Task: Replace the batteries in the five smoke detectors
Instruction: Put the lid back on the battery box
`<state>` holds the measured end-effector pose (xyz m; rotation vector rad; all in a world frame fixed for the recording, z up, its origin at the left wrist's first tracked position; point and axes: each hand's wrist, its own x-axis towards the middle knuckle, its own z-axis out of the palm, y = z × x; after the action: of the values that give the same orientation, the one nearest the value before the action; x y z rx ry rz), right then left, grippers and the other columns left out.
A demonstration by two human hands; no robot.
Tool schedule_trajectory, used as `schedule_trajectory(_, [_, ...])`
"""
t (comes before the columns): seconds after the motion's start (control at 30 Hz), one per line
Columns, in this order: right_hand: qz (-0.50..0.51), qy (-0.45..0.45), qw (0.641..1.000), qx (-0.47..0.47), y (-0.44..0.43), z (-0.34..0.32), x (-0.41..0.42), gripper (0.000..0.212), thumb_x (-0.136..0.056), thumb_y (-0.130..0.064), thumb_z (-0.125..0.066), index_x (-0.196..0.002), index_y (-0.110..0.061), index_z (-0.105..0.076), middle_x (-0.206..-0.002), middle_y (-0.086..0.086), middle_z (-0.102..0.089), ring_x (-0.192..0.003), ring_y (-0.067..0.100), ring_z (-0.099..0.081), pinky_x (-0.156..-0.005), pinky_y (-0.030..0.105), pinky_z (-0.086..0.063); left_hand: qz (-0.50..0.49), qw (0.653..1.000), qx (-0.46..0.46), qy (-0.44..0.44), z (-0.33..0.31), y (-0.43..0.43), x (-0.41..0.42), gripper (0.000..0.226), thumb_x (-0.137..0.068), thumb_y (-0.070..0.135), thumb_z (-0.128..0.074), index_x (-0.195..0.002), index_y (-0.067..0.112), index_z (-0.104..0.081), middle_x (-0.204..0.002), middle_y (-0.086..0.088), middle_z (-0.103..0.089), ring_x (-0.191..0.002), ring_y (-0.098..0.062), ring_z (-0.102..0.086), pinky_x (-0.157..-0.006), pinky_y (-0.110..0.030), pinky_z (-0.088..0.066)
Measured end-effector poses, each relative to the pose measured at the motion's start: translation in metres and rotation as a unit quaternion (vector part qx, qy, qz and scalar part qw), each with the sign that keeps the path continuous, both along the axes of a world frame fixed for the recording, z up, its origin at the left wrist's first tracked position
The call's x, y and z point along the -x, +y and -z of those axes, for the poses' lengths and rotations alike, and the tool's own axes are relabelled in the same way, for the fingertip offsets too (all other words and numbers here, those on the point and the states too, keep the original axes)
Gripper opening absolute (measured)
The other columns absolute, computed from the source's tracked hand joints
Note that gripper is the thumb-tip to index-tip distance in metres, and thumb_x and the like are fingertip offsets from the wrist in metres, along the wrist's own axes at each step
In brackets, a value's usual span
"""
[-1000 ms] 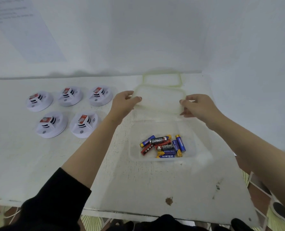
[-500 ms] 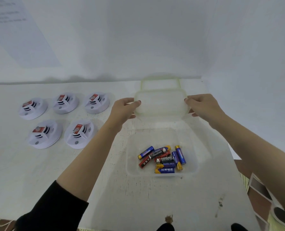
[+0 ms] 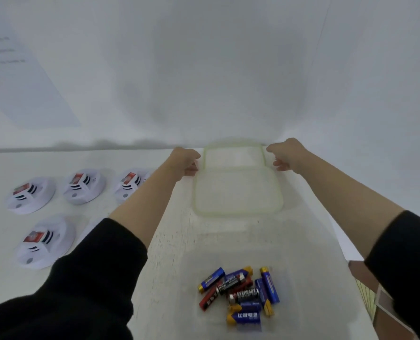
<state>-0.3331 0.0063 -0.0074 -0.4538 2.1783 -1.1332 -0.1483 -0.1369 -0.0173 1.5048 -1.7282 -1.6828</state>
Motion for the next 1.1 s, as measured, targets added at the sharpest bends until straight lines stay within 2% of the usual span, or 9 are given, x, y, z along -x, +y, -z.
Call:
schedule_trajectory(0.07, [0.013, -0.025, 1.000, -0.008, -0.005, 0.001, 0.005, 0.007, -0.089, -0.009, -0.055, -0.086, -0.006, -0.051, -0.070, 0.008, -0.044, -0.055, 0.018, -0.047, -0.049, 0.025, -0.040, -0.022, 1.000, 0.002, -0.005, 0.002, -0.006, 0.008, 0.021, -0.087, -0.009, -0.051, -0.071, 0.004, -0.047, -0.067, -0.012, -0.047, -0.055, -0.023, -0.048, -0.042, -0.024, -0.046])
schedule_trajectory(0.13, [0.009, -0.045, 0.999, 0.001, -0.008, 0.005, 0.012, 0.019, -0.087, -0.001, -0.056, -0.072, -0.008, -0.046, -0.066, 0.008, -0.040, -0.054, 0.017, -0.041, -0.049, 0.025, -0.033, -0.033, 0.999, 0.006, -0.014, 0.004, -0.010, 0.012, 0.021, -0.085, -0.013, -0.052, -0.071, 0.002, -0.049, -0.068, -0.012, -0.048, -0.056, -0.021, -0.050, -0.037, -0.021, -0.048])
schedule_trajectory(0.33, [0.023, -0.063, 0.996, 0.054, -0.008, 0.009, 0.024, 0.026, -0.082, 0.011, -0.056, -0.069, -0.009, -0.046, -0.064, 0.007, -0.041, -0.052, 0.016, -0.037, -0.047, 0.025, -0.028, -0.003, 0.998, -0.015, 0.061, -0.006, -0.013, 0.013, 0.025, -0.095, -0.004, -0.051, -0.081, 0.014, -0.060, -0.078, -0.002, -0.055, -0.064, -0.014, -0.052, -0.048, -0.025, -0.056])
schedule_trajectory(0.43, [0.035, -0.071, 0.987, 0.141, -0.002, 0.006, 0.024, 0.021, -0.082, 0.007, -0.061, -0.070, -0.010, -0.054, -0.067, 0.005, -0.050, -0.054, 0.013, -0.042, -0.043, 0.018, -0.037, 0.000, 0.994, -0.032, 0.101, -0.020, -0.017, 0.006, 0.023, -0.096, -0.004, -0.048, -0.101, 0.013, -0.063, -0.081, -0.004, -0.054, -0.066, -0.019, -0.055, -0.053, -0.029, -0.059])
schedule_trajectory(0.53, [0.026, -0.107, 0.959, 0.262, 0.009, -0.003, 0.018, 0.010, -0.087, -0.001, -0.061, -0.084, -0.010, -0.064, -0.079, 0.000, -0.058, -0.064, 0.012, -0.049, -0.059, 0.017, -0.051, 0.016, 0.995, -0.043, 0.092, -0.034, -0.017, -0.003, 0.027, -0.099, 0.003, -0.047, -0.122, 0.013, -0.058, -0.079, -0.013, -0.051, -0.063, -0.026, -0.058, -0.063, -0.037, -0.057])
schedule_trajectory(0.63, [0.010, -0.140, 0.946, 0.292, 0.021, -0.013, 0.012, 0.008, -0.089, -0.009, -0.062, -0.096, -0.010, -0.065, -0.090, 0.004, -0.058, -0.076, 0.016, -0.055, -0.077, 0.030, -0.057, -0.004, 0.980, -0.086, 0.180, -0.051, -0.008, -0.016, 0.024, -0.098, -0.007, -0.040, -0.116, 0.001, -0.054, -0.086, -0.022, -0.062, -0.059, -0.026, -0.070, -0.062, -0.031, -0.060])
schedule_trajectory(0.77, [0.019, -0.254, 0.910, 0.326, 0.040, -0.038, -0.005, 0.008, -0.089, 0.005, -0.053, -0.086, 0.003, -0.061, -0.085, 0.015, -0.057, -0.077, 0.025, -0.064, -0.075, 0.036, -0.058, -0.059, 0.940, -0.137, 0.306, -0.068, 0.012, -0.033, 0.018, -0.093, -0.003, -0.039, -0.093, -0.004, -0.057, -0.075, -0.017, -0.071, -0.061, -0.027, -0.072, -0.060, -0.029, -0.061])
schedule_trajectory(0.9, [0.009, -0.288, 0.886, 0.362, 0.069, -0.055, -0.028, 0.024, -0.087, 0.007, -0.037, -0.094, 0.002, -0.060, -0.076, 0.013, -0.065, -0.066, 0.023, -0.069, -0.066, 0.030, -0.059, -0.041, 0.955, -0.072, 0.284, -0.071, 0.035, -0.052, 0.010, -0.094, -0.001, -0.054, -0.087, 0.005, -0.059, -0.063, -0.002, -0.071, -0.055, -0.010, -0.069, -0.057, -0.020, -0.057])
schedule_trajectory(1.1, [-0.001, -0.190, 0.928, 0.321, 0.113, -0.049, -0.066, 0.028, -0.088, 0.003, -0.057, -0.115, -0.002, -0.052, -0.089, 0.009, -0.063, -0.065, 0.014, -0.067, -0.059, 0.021, -0.055, 0.004, 0.976, -0.011, 0.219, -0.071, 0.078, -0.095, 0.007, -0.090, 0.000, -0.059, -0.090, 0.001, -0.065, -0.068, 0.001, -0.074, -0.062, -0.008, -0.071, -0.056, -0.015, -0.054])
